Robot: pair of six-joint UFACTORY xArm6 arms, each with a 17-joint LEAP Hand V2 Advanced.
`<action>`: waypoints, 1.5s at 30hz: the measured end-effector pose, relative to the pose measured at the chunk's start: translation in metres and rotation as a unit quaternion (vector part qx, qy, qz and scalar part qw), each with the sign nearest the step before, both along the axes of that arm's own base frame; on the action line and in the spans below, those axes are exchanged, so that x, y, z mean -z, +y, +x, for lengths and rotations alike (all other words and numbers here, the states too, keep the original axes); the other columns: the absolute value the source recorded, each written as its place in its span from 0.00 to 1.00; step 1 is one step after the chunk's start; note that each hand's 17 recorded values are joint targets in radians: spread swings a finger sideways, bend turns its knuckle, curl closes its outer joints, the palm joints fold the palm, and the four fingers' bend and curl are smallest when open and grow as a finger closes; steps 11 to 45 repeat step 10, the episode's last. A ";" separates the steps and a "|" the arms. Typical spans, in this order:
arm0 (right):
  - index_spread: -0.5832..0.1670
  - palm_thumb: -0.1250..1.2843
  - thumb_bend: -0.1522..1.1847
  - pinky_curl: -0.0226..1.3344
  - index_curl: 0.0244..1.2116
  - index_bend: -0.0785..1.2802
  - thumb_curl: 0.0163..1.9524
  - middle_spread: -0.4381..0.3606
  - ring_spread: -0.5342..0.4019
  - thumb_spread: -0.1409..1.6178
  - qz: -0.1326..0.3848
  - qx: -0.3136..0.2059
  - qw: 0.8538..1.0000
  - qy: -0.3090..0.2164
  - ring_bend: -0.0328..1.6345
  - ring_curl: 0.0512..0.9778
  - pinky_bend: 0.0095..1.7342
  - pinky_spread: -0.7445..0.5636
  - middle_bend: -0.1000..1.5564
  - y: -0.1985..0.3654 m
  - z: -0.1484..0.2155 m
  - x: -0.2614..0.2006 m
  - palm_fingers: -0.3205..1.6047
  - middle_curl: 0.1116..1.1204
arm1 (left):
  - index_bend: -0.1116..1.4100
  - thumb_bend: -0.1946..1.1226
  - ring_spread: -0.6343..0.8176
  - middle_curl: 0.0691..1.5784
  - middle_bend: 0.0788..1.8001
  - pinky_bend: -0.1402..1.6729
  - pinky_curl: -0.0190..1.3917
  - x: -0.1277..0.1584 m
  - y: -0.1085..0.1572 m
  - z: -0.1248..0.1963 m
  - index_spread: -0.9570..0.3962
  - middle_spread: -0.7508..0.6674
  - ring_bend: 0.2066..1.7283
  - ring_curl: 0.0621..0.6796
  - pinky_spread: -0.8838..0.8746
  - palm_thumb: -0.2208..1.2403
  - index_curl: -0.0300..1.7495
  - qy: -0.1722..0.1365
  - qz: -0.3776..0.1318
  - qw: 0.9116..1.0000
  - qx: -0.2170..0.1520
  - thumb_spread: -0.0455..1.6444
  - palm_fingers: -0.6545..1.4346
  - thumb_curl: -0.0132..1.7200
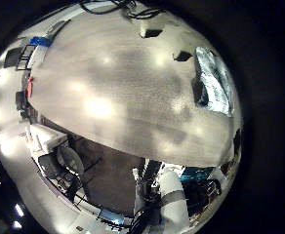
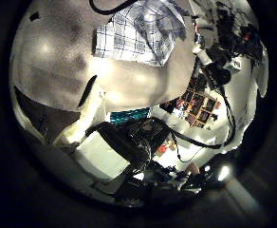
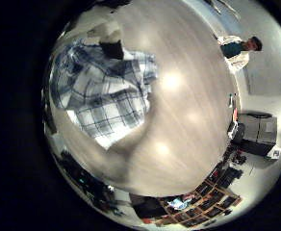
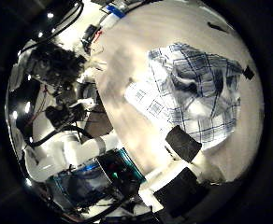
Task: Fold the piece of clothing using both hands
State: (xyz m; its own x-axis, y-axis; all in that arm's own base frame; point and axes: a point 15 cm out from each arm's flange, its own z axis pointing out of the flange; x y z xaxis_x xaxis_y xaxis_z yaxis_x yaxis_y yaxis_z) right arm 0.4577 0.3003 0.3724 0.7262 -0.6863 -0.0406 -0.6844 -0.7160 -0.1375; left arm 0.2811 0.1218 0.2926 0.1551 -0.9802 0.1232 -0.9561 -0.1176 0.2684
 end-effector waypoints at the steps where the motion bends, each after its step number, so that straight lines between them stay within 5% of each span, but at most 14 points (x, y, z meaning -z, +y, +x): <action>1: 0.17 0.63 0.10 0.39 0.29 0.15 0.28 0.50 0.74 0.74 0.000 0.003 1.000 0.000 0.46 0.31 0.55 0.86 0.19 -0.007 -0.001 -0.006 0.13 0.30 | 0.20 0.13 0.61 0.15 0.06 0.26 0.27 -0.002 -0.001 0.000 0.68 0.63 0.29 0.27 0.67 0.57 0.25 -0.001 0.001 1.000 0.000 0.72 0.40 0.22; 10: 0.22 0.64 0.10 0.33 0.24 0.18 0.29 0.50 0.76 0.74 -0.002 0.099 0.995 0.002 0.42 0.26 0.50 0.91 0.19 -0.133 -0.016 -0.079 0.17 0.27 | 0.20 0.14 0.61 0.16 0.06 0.26 0.27 -0.028 -0.022 0.002 0.68 0.63 0.29 0.26 0.67 0.58 0.25 -0.011 0.015 1.000 0.002 0.71 0.41 0.23; 45: 0.22 0.64 0.10 0.33 0.24 0.18 0.29 0.50 0.76 0.74 -0.002 0.099 0.995 0.002 0.42 0.26 0.50 0.91 0.19 -0.133 -0.016 -0.079 0.17 0.27 | 0.20 0.14 0.61 0.16 0.06 0.26 0.27 -0.028 -0.022 0.002 0.68 0.63 0.29 0.26 0.67 0.58 0.25 -0.011 0.015 1.000 0.002 0.71 0.41 0.23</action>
